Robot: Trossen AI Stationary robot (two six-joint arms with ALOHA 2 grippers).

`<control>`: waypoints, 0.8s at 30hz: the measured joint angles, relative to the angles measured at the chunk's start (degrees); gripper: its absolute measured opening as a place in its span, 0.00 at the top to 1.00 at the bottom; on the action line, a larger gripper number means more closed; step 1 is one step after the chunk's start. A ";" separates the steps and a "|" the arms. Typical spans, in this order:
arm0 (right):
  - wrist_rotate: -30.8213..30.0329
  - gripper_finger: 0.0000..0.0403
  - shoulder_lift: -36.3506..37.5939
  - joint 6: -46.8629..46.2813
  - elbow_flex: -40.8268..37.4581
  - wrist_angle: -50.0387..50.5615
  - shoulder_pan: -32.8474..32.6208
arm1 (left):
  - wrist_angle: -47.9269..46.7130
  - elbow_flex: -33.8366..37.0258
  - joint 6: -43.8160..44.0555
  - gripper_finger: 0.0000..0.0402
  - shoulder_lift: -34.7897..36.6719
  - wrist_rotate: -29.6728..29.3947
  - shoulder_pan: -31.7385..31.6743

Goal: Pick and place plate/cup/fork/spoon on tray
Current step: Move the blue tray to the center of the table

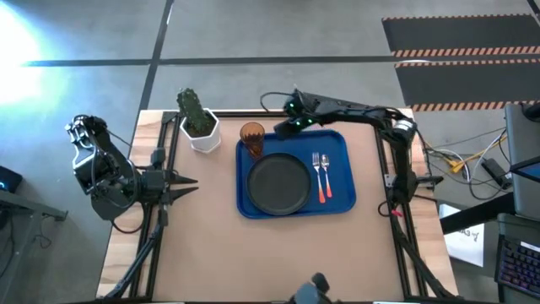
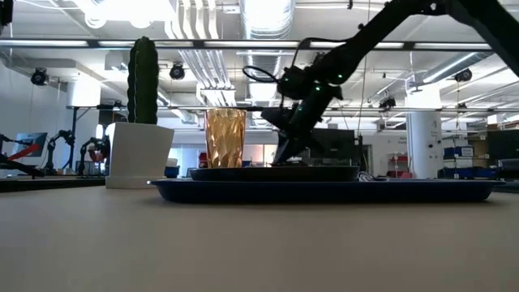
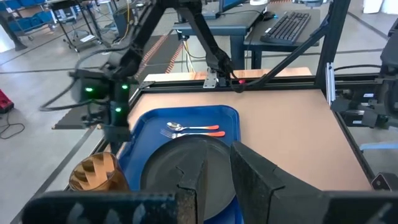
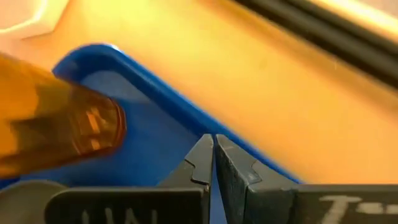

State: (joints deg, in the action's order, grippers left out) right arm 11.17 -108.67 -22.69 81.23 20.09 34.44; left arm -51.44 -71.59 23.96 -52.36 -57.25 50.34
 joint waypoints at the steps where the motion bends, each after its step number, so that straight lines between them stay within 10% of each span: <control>1: 0.03 0.98 -0.97 0.95 2.36 1.59 0.08 | -0.02 0.00 0.30 0.87 -0.02 0.02 -0.01; 10: -2.01 0.98 -3.78 6.79 15.79 16.32 2.03 | -0.02 0.00 1.19 0.87 -0.11 0.02 -0.01; 24: -3.21 0.98 -2.77 7.68 9.90 24.40 4.33 | -0.07 0.69 1.17 0.87 -0.11 0.02 -0.02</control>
State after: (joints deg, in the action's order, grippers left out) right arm 7.97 -111.44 -15.01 91.13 44.49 38.76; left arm -51.51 -70.90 25.12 -52.47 -57.23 50.33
